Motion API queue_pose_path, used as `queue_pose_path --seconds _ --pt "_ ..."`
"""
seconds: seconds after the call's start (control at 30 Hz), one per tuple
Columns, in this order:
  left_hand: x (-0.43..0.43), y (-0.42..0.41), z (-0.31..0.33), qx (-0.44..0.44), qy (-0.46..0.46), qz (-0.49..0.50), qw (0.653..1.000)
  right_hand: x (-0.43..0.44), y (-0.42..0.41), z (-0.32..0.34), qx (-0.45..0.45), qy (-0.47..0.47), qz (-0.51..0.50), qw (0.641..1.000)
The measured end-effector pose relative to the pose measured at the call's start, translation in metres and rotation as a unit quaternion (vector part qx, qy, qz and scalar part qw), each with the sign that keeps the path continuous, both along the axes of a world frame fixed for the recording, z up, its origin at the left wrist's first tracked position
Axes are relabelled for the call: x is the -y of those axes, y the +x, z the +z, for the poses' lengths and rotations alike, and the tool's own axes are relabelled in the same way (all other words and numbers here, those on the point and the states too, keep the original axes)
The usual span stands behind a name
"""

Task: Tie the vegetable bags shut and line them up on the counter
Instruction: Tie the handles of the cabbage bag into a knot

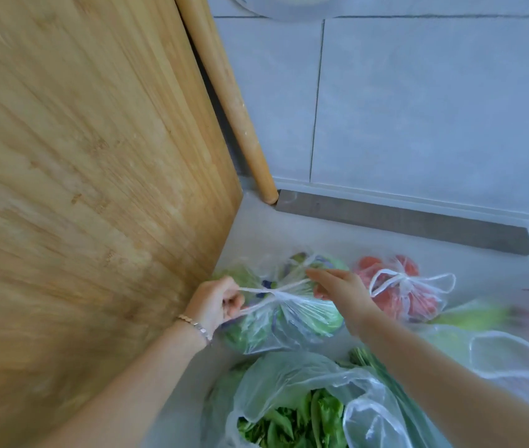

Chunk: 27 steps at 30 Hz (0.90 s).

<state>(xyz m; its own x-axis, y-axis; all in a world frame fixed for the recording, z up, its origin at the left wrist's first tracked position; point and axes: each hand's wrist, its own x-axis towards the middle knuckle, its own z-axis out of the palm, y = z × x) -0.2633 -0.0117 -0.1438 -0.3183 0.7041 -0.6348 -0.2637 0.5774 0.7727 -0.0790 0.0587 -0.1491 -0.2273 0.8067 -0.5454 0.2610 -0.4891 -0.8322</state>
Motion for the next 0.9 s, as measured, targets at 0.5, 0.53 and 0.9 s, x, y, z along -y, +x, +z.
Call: queue_pose_path --seconds 0.5,0.53,0.9 --pt "0.013 0.032 0.026 -0.032 0.110 -0.097 0.989 0.028 -0.019 0.020 -0.185 -0.054 0.021 0.981" --pt "0.012 0.032 0.027 -0.037 0.113 -0.123 0.985 0.027 -0.018 0.019 -0.199 -0.067 0.046 0.977" --pt "-0.002 0.031 0.026 -0.150 0.113 -0.252 0.949 0.012 -0.007 0.021 -0.067 -0.032 0.219 0.973"
